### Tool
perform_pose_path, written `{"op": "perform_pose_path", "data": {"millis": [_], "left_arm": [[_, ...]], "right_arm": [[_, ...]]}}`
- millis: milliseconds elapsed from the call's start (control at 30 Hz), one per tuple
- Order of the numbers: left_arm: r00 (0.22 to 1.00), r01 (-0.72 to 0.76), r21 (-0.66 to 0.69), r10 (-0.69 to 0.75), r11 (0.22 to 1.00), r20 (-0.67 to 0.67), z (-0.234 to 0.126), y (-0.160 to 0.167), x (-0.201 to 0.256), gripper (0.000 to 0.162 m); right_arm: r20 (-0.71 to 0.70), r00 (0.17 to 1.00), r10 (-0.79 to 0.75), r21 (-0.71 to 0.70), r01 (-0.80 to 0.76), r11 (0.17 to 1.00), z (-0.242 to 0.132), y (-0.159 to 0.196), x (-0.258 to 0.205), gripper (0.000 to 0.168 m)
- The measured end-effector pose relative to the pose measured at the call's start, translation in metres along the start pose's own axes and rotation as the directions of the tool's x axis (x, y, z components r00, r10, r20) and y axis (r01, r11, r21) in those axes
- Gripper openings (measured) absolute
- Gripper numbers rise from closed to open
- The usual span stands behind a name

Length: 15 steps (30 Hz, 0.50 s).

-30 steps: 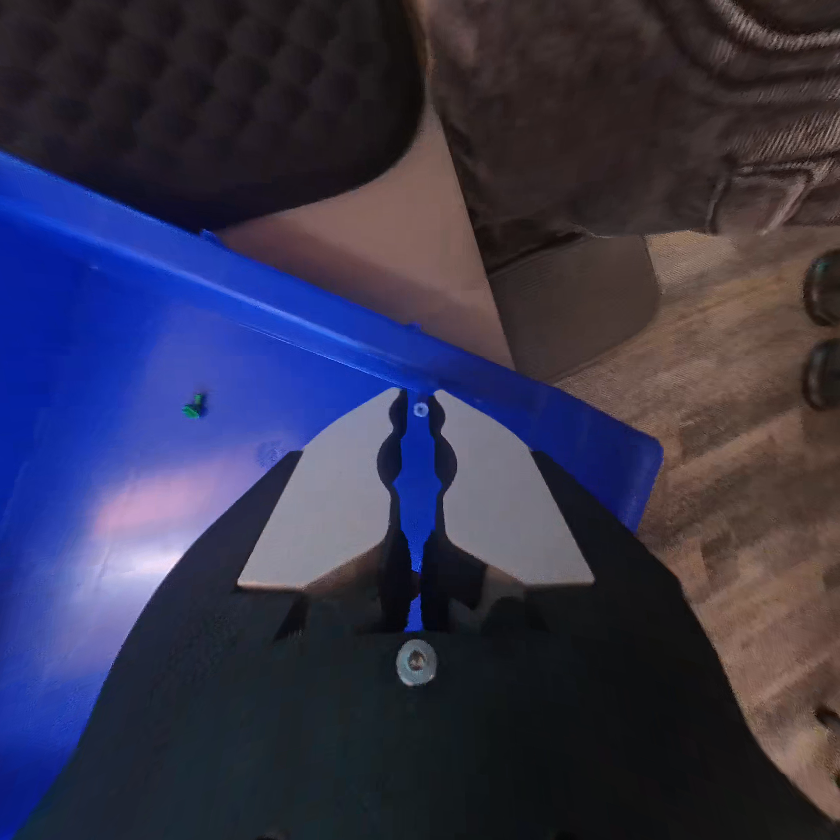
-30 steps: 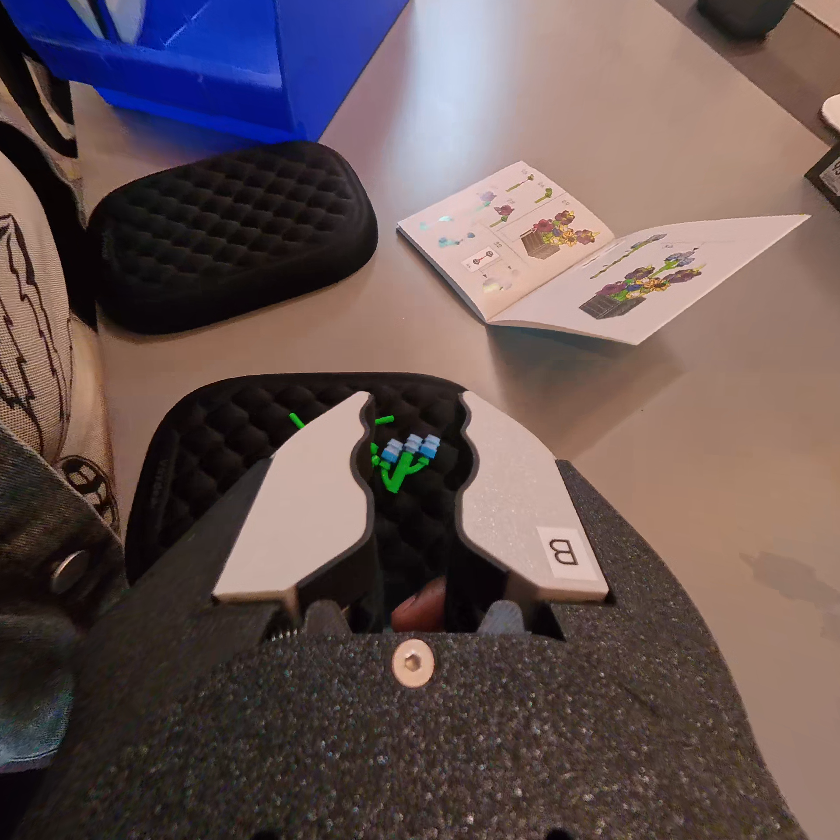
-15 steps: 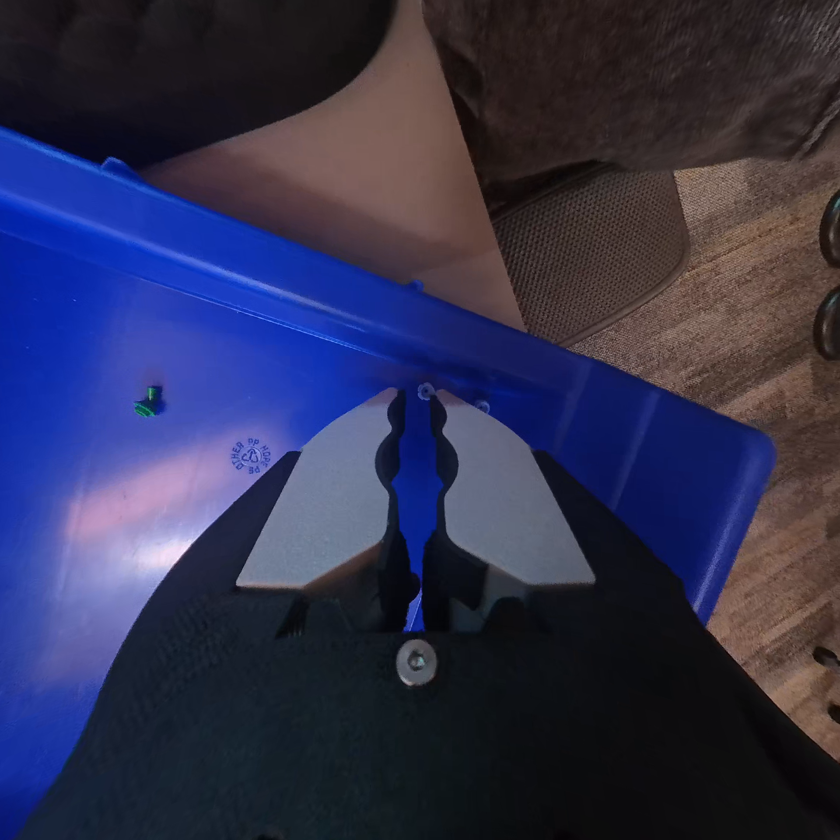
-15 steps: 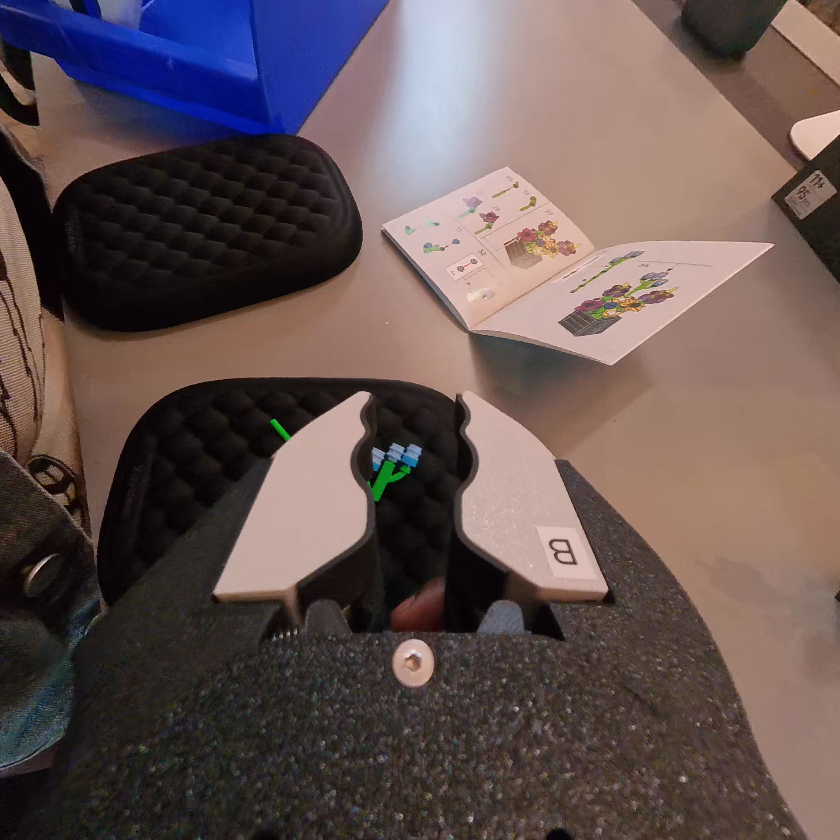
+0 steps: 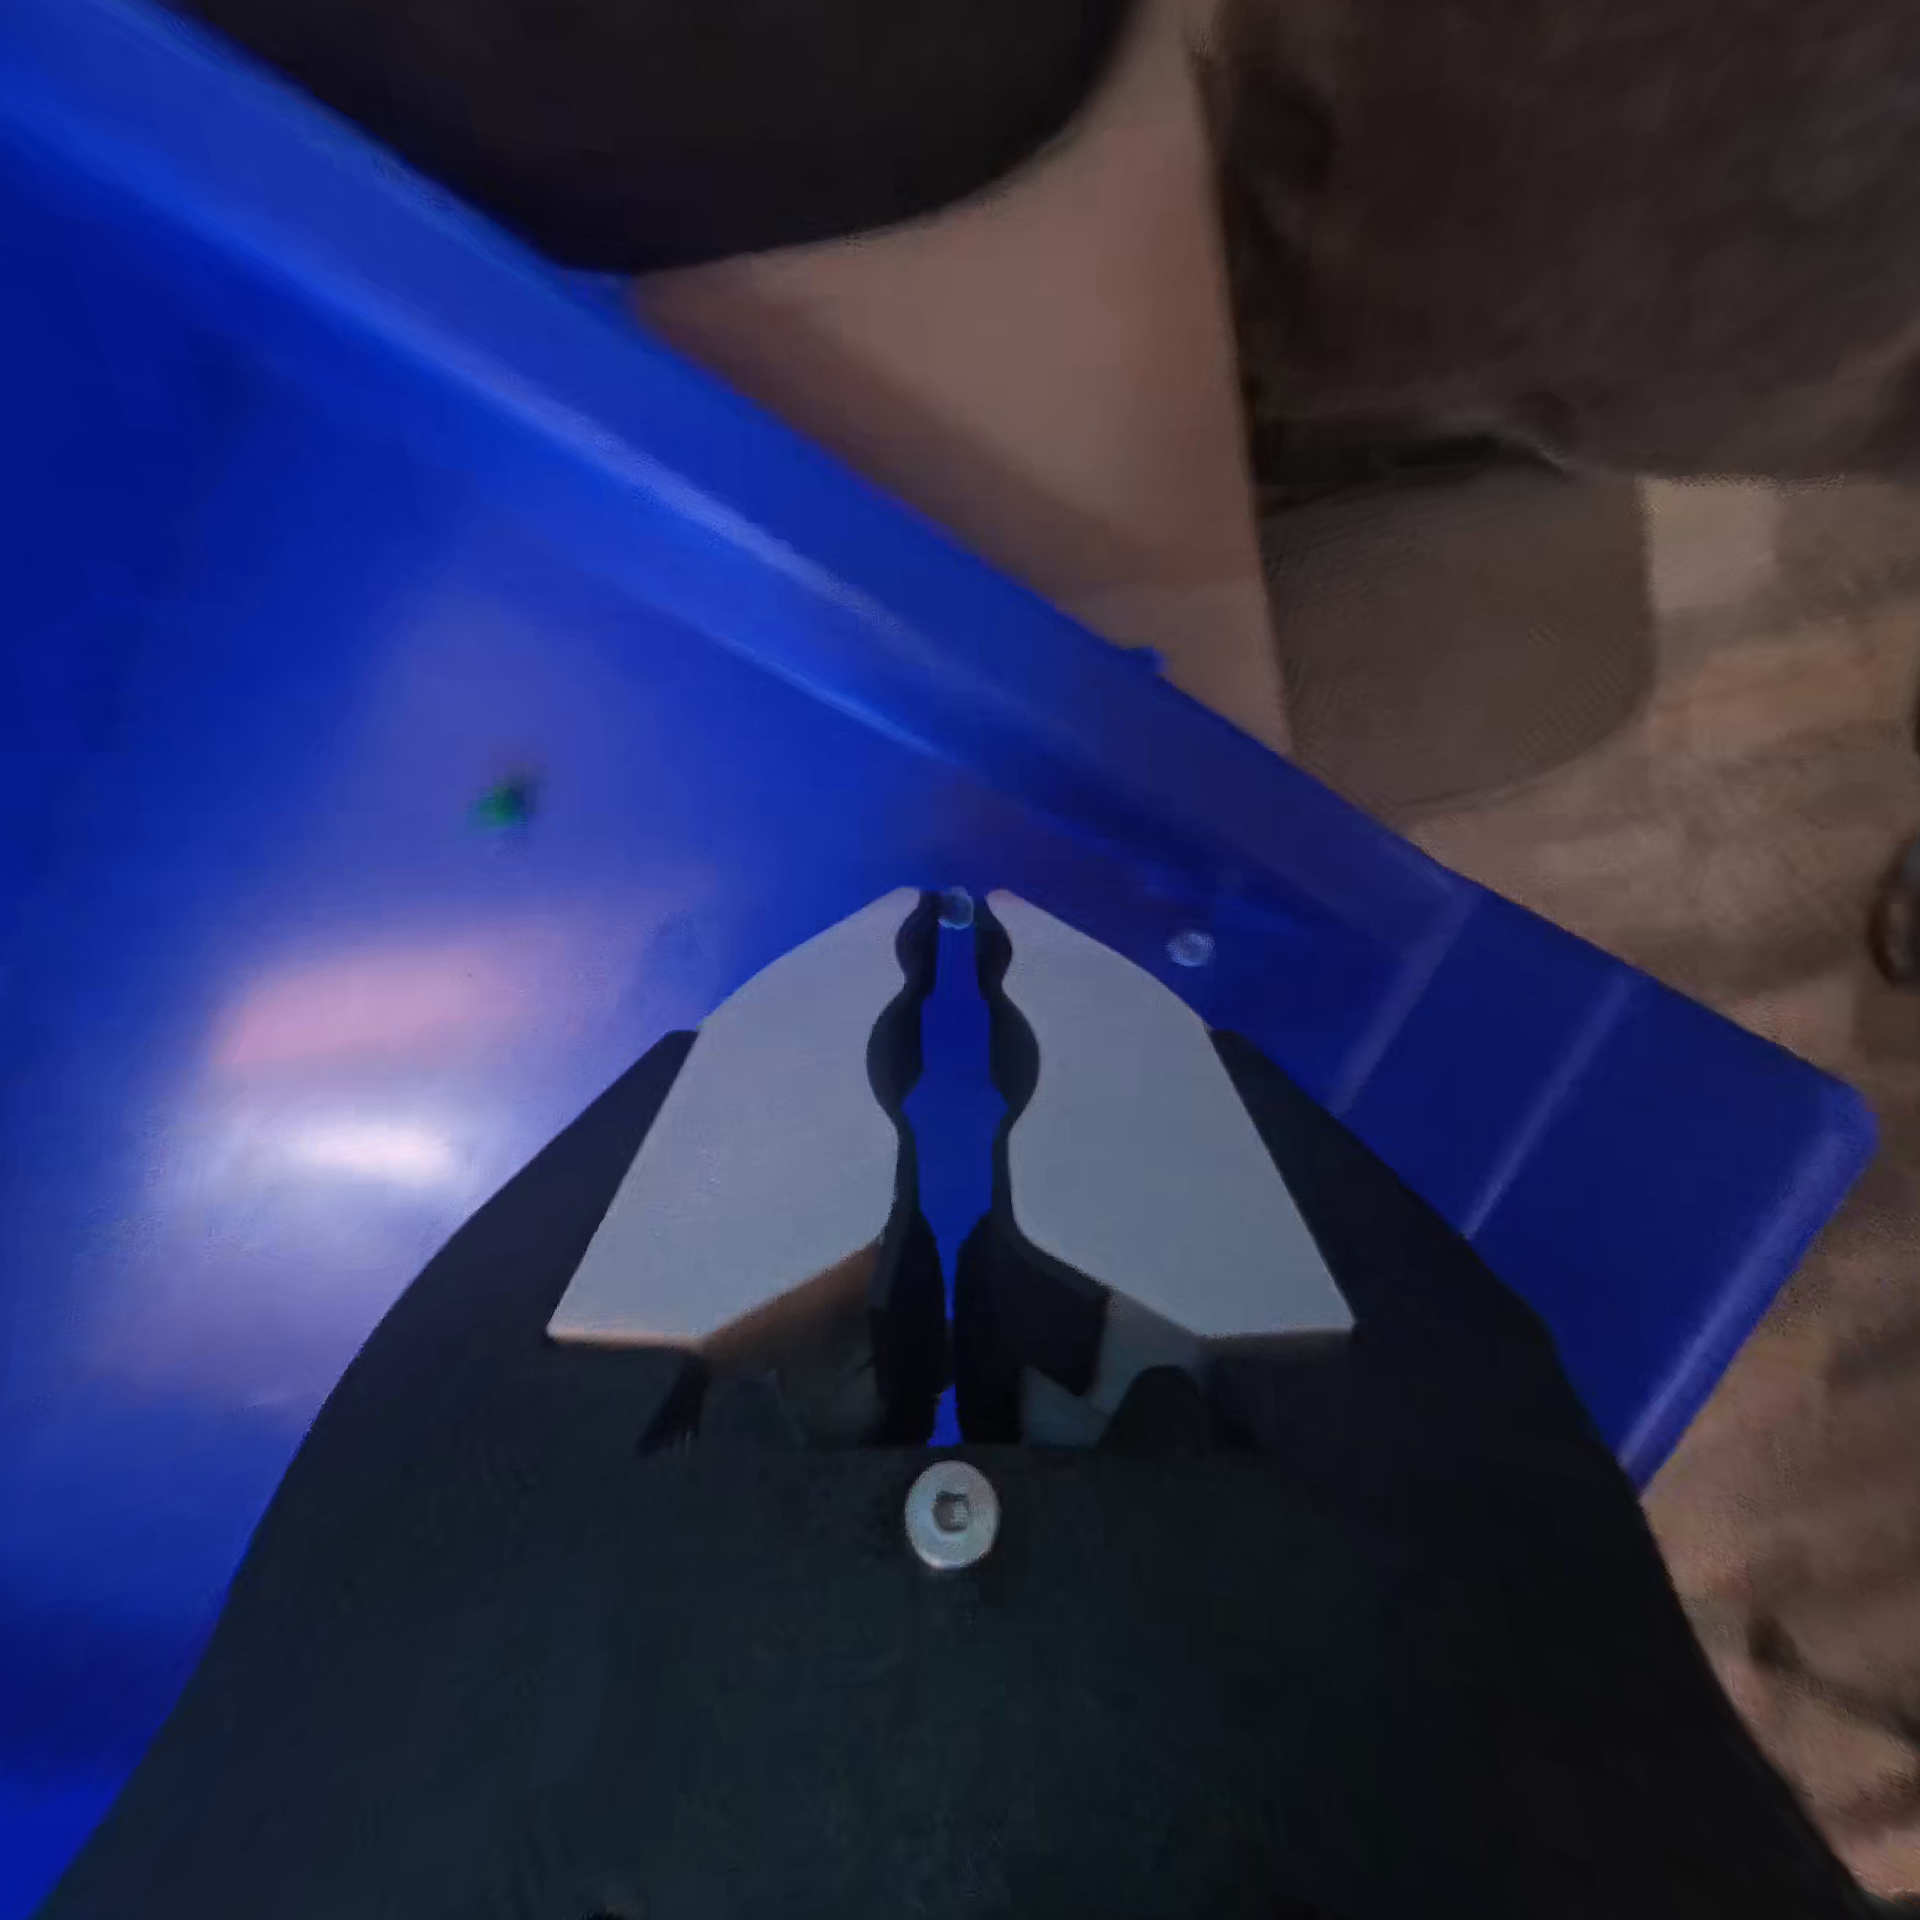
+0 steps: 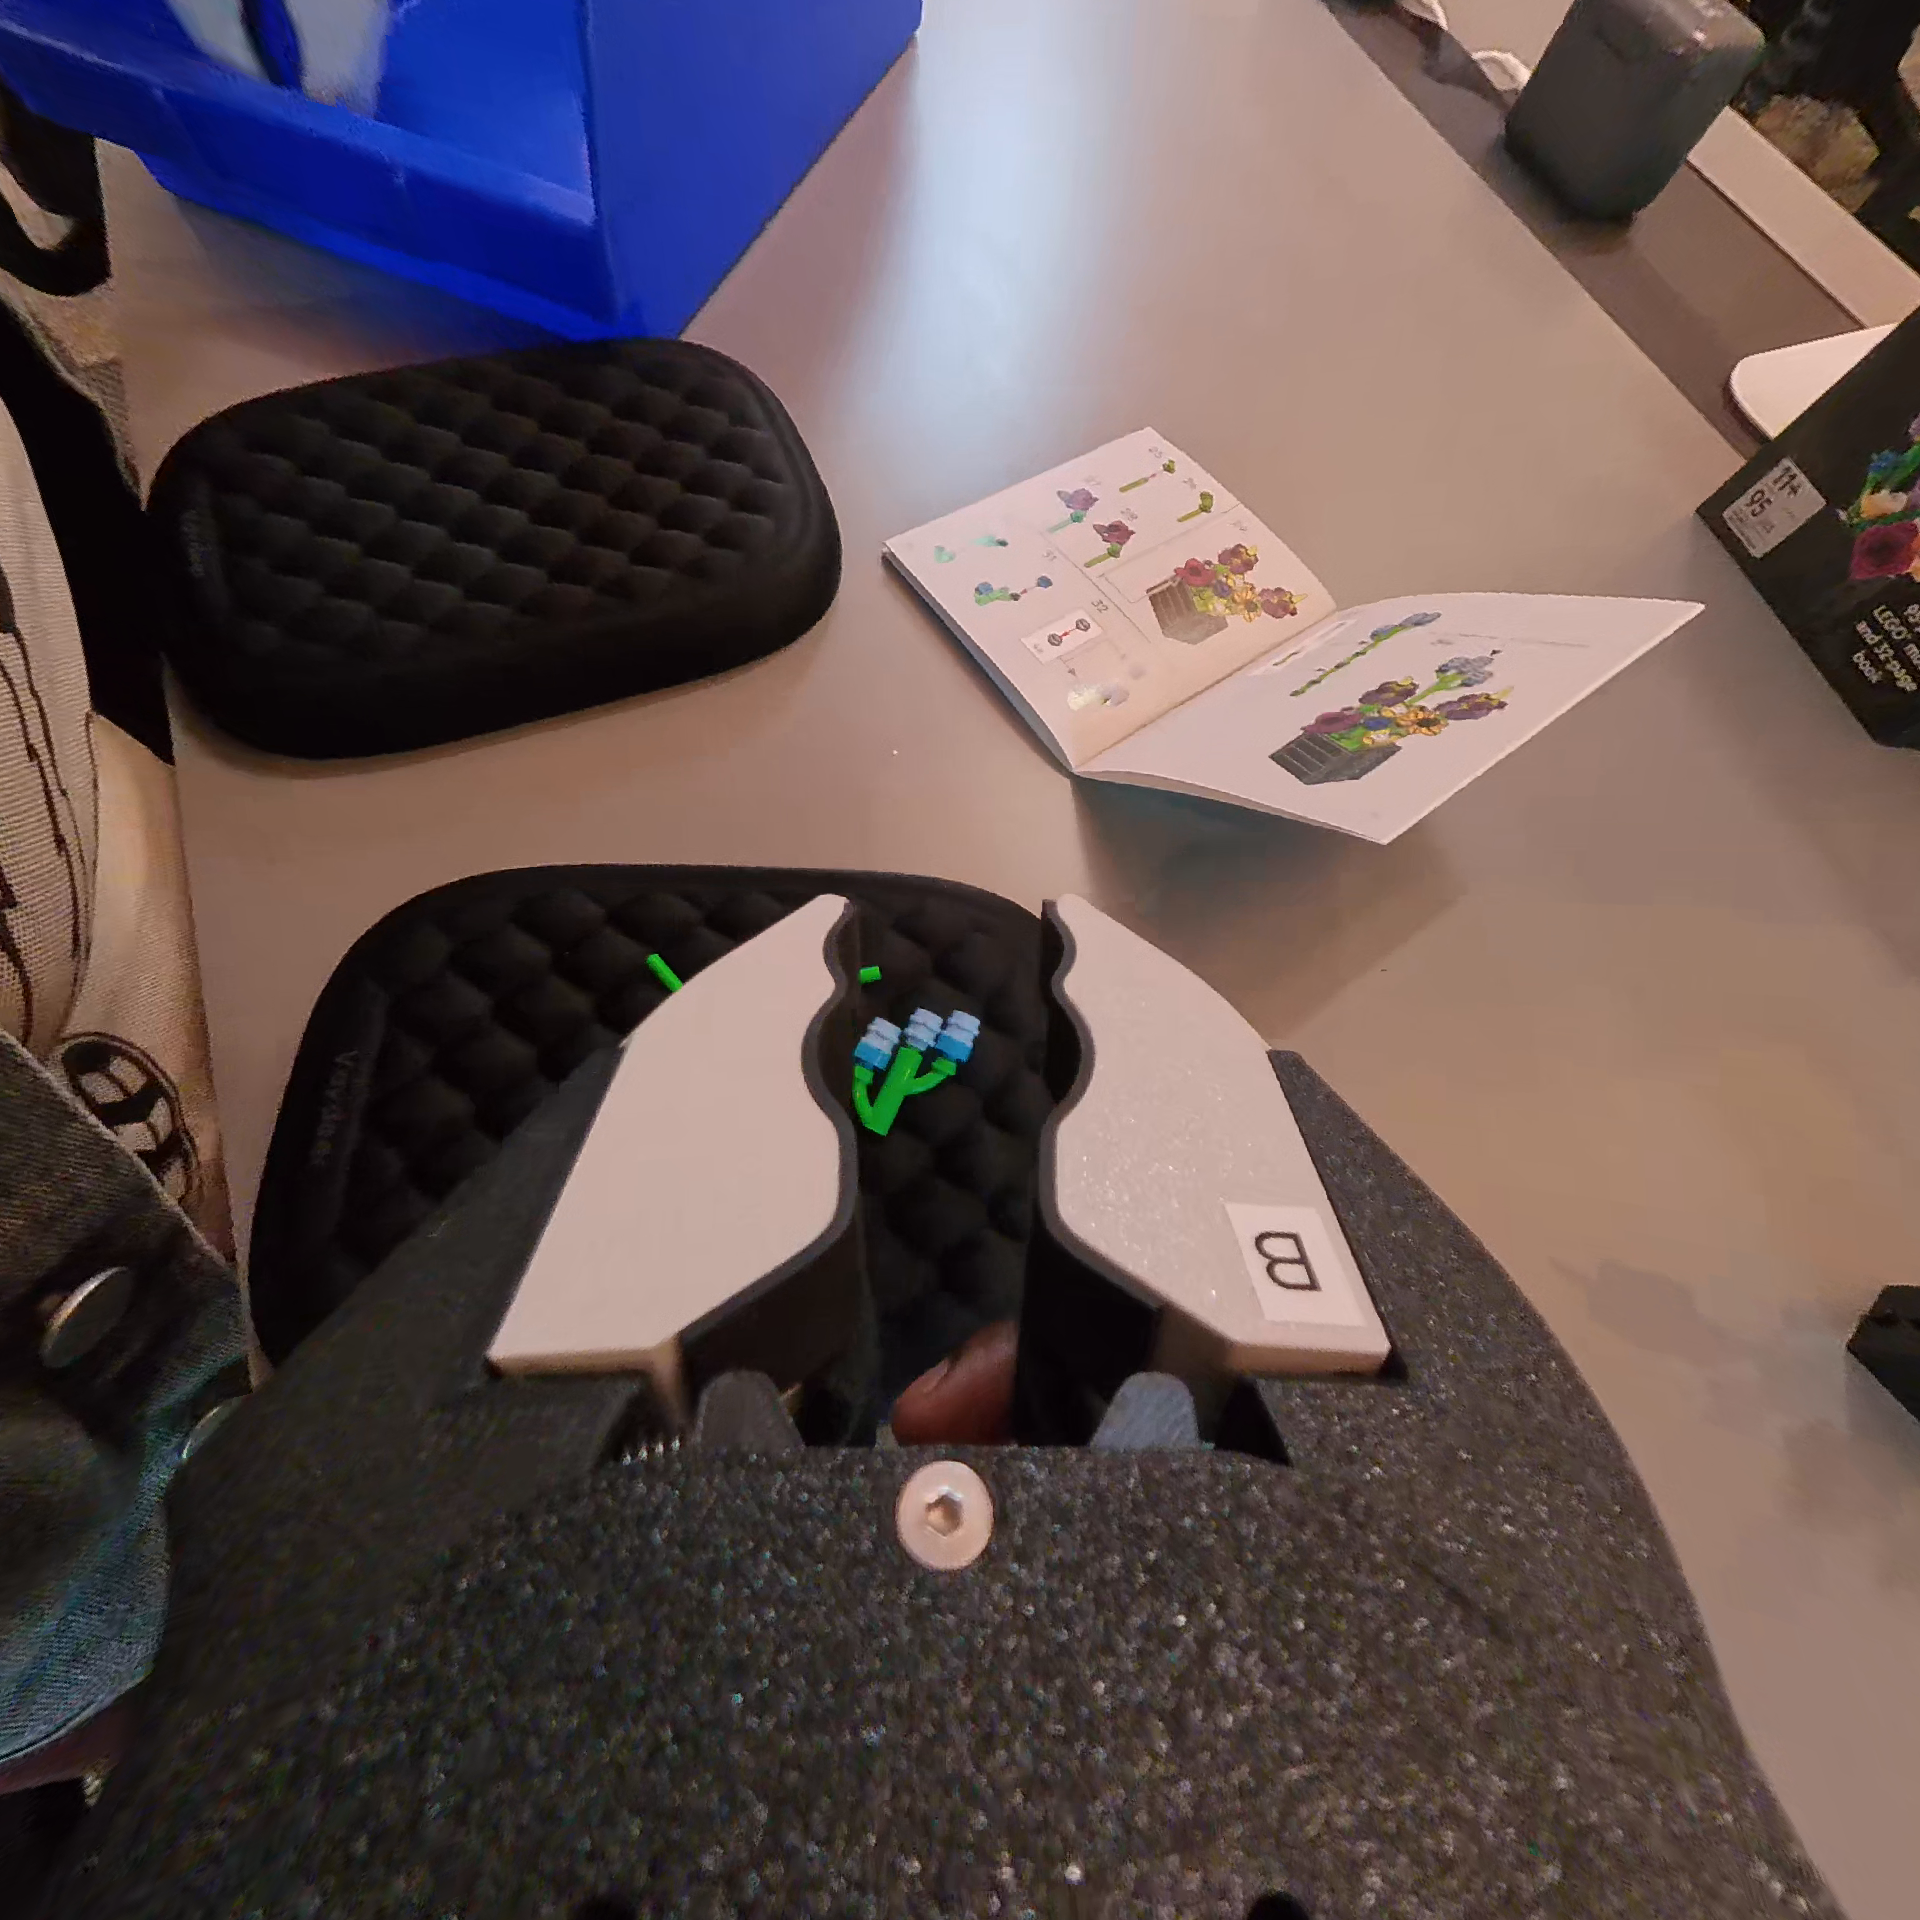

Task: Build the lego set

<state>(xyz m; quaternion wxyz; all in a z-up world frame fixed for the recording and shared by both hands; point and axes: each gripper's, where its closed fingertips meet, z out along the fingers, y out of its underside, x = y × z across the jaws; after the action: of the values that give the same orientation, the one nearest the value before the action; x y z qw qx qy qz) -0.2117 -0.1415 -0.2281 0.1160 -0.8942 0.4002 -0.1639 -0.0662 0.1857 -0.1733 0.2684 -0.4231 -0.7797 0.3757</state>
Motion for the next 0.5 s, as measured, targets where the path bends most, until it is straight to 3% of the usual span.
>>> {"op": "perform_pose_path", "data": {"millis": [100,167,233,333,433,500], "left_arm": [[0.915,0.229,0.112,-0.253,0.967,0.313,-0.042,-0.017,-0.045,0.007],[0.814,0.329,0.292,-0.427,0.898,0.393,-0.067,-0.056,-0.057,0.007],[0.775,0.323,0.460,-0.510,0.827,0.373,-0.081,-0.108,-0.058,0.007],[0.775,0.228,0.538,-0.486,0.811,0.404,-0.072,-0.175,-0.063,0.007],[0.855,0.206,0.588,-0.437,0.782,0.281,-0.028,-0.238,-0.077,0.007],[0.900,0.227,0.555,-0.390,0.800,0.195,0.010,-0.262,-0.087,0.007]], "right_arm": [[0.011,1.000,-0.014,0.021,0.014,1.000,0.001,-0.002,-0.003,0.033],[0.014,1.000,-0.018,0.036,0.017,0.999,0.001,-0.001,-0.004,0.033],[0.028,1.000,-0.013,0.056,0.012,0.998,-0.001,0.000,-0.008,0.032],[0.053,0.999,0.001,0.064,-0.004,0.998,-0.006,0.008,-0.016,0.033],[0.037,0.999,0.006,0.109,-0.010,0.994,-0.016,0.014,-0.019,0.032],[0.041,0.999,0.005,0.137,-0.011,0.990,-0.023,0.015,-0.021,0.031]]}}
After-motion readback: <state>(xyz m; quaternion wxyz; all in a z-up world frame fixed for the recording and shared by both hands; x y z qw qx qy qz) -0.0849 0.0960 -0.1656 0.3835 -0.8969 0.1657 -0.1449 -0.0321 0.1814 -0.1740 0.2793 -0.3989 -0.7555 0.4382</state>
